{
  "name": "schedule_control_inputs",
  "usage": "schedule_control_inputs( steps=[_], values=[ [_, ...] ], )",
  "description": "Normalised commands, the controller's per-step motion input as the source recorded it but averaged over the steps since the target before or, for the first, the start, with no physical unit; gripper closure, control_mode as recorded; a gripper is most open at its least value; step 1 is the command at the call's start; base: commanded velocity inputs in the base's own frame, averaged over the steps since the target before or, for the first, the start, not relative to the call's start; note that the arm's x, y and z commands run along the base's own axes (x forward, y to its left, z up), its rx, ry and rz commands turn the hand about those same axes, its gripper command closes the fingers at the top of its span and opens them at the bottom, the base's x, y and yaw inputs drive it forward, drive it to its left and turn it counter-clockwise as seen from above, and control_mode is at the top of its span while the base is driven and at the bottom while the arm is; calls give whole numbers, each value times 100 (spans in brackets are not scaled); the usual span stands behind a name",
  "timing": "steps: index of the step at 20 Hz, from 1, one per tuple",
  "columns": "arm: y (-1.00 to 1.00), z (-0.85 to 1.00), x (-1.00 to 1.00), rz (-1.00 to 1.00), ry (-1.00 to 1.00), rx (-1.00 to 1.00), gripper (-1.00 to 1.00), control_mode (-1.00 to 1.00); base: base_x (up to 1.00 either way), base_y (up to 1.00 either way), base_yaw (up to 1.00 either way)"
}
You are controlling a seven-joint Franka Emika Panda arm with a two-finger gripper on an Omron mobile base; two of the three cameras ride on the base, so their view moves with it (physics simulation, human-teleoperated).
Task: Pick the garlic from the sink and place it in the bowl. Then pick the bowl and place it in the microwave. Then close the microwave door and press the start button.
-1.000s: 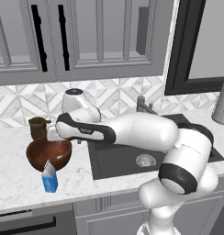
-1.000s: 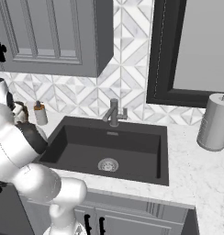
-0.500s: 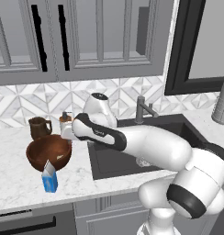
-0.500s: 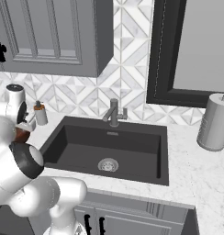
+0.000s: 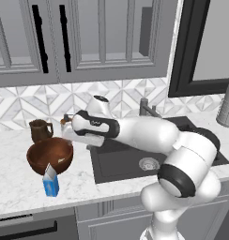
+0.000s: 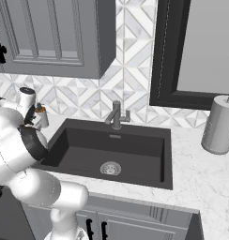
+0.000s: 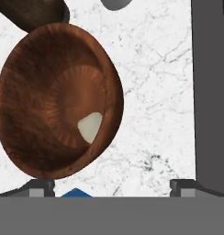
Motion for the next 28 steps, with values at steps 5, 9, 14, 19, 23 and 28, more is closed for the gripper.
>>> schedule_control_inputs(
  steps=[5, 9, 14, 19, 23, 28],
  values=[
    [25, -19, 22, 0, 7, -2, -100, -100, 0, 0, 0],
    [3, -41, 1, 0, 0, 0, -100, -100, 0, 0, 0],
    [0, -38, 0, 0, 0, 0, -100, -100, 0, 0, 0],
    [3, -30, 5, 0, 0, 0, -100, -100, 0, 0, 0],
    [9, -14, 35, 0, 0, 0, -100, -100, 0, 0, 0],
    [12, -12, 47, 0, 5, 0, -100, -100, 0, 0, 0]
  ],
)
